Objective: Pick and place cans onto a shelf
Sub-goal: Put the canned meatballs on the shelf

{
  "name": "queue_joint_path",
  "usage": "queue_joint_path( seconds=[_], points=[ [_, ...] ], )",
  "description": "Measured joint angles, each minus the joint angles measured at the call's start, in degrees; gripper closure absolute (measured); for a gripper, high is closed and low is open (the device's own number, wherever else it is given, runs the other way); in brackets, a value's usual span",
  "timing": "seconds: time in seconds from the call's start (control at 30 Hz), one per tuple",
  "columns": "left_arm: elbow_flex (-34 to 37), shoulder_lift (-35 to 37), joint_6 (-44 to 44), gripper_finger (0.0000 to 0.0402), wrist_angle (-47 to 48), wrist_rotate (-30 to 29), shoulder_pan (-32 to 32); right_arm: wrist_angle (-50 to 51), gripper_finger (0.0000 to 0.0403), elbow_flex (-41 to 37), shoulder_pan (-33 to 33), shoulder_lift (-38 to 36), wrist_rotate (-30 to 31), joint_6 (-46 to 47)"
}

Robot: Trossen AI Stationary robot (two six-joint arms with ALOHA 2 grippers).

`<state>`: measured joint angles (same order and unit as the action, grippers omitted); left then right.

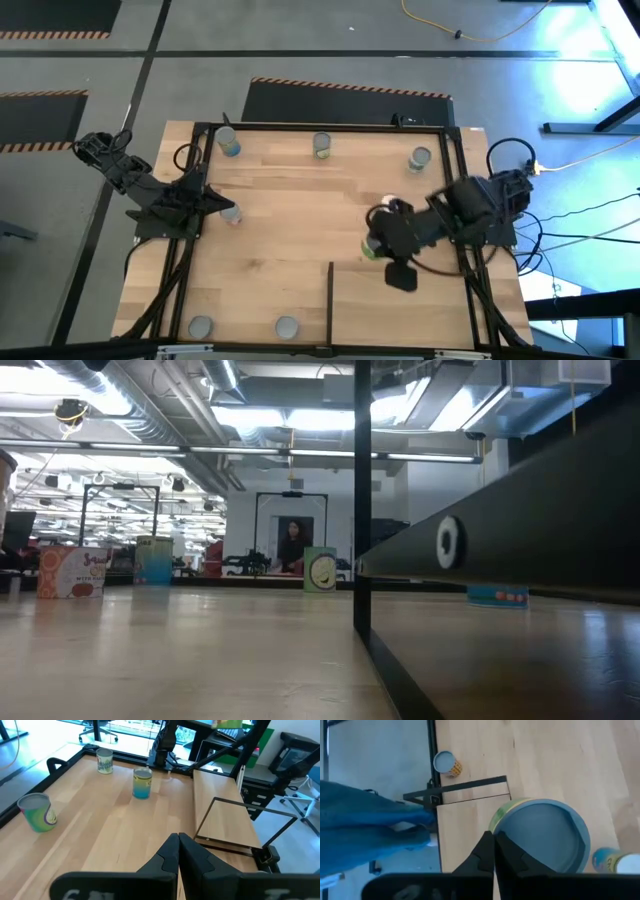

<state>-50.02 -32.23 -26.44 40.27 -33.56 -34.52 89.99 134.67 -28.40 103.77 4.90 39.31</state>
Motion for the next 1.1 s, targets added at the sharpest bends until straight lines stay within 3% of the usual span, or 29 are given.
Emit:
queue_joint_path(
  seconds=[0.2,0.33,0.57,0.83,1.1],
  points=[
    [0.0,0.0,0.0,0.0401,0.0,0.0,0.0,-0.2,0.0403,-0.7,-6.2,-0.1,10.0,10.7],
    [0.0,0.0,0.0,0.0401,0.0,-0.1,0.0,-0.1,0.0403,-7.2,-8.6,-2.0,11.9,18.4],
    [0.0,0.0,0.0,0.0401,0.0,0.0,0.0,0.1,0.0403,-23.7,-11.9,-7.9,8.7,34.4],
    [0.0,0.0,0.0,0.0401,0.0,0.0,0.0,-0.4,0.0403,-34.7,-19.9,-11.5,1.0,56.3],
    [0.0,0.0,0.1,0.0401,0.0,-0.7,0.0,-12.8,0.0403,-46.3,-25.9,-11.6,0.4,73.2]
  ],
)
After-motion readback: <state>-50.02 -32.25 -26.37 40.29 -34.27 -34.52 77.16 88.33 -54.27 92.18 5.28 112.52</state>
